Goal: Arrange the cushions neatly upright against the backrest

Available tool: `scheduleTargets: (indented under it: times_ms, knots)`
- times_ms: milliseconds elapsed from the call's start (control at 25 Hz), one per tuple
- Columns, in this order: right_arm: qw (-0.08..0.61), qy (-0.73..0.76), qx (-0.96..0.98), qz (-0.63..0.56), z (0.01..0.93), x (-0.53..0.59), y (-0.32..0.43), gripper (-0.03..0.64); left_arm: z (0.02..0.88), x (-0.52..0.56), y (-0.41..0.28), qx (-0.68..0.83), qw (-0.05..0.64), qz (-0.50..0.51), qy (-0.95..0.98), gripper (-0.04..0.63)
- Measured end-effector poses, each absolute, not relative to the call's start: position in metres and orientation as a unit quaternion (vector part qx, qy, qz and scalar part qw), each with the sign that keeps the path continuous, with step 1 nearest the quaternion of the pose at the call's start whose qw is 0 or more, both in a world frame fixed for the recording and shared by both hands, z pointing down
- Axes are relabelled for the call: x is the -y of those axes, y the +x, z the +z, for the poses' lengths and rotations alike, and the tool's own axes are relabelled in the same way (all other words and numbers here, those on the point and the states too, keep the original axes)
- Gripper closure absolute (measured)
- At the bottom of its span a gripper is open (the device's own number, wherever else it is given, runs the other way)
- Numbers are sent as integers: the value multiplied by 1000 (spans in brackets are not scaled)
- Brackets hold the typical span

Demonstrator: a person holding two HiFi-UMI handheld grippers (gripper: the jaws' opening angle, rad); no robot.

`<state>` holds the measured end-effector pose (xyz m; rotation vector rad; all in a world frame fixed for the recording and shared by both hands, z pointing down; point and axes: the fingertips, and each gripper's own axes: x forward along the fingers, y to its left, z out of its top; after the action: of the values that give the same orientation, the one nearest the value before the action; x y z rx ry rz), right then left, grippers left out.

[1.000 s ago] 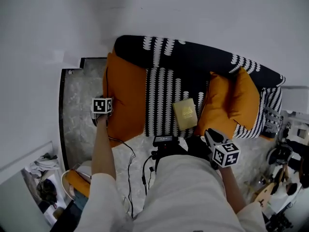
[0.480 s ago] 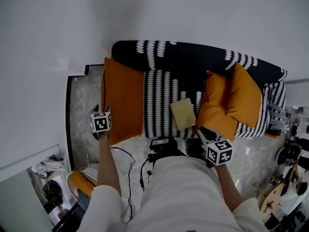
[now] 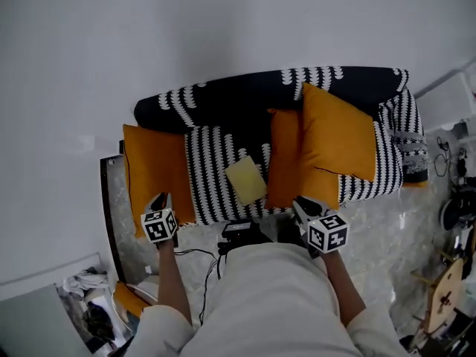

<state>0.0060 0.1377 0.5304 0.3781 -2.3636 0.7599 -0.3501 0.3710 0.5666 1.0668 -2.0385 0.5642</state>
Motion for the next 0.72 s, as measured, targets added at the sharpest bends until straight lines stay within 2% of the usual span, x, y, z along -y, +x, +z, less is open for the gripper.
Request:
scheduleTargets:
  times_ms: [120,240,600,640,720]
  knots:
    - [289,153,898,294,523,-122,59,558,549,-324,-297,783,354,230,457,552]
    - [270,173,898,302,518,-105,112,558,541,-273,-251,770,341,235,486,557]
    - [222,237,874,361,520,-89,222,558,561,-125,-88,653,356,270,612,552]
    - [219,242,872,365,522,-88,228,558,567,-113,-72,635,359,276,626,542]
    - [213,253,866,374,526,-85,238,558,582,-92,-46,600,363,297,648,446]
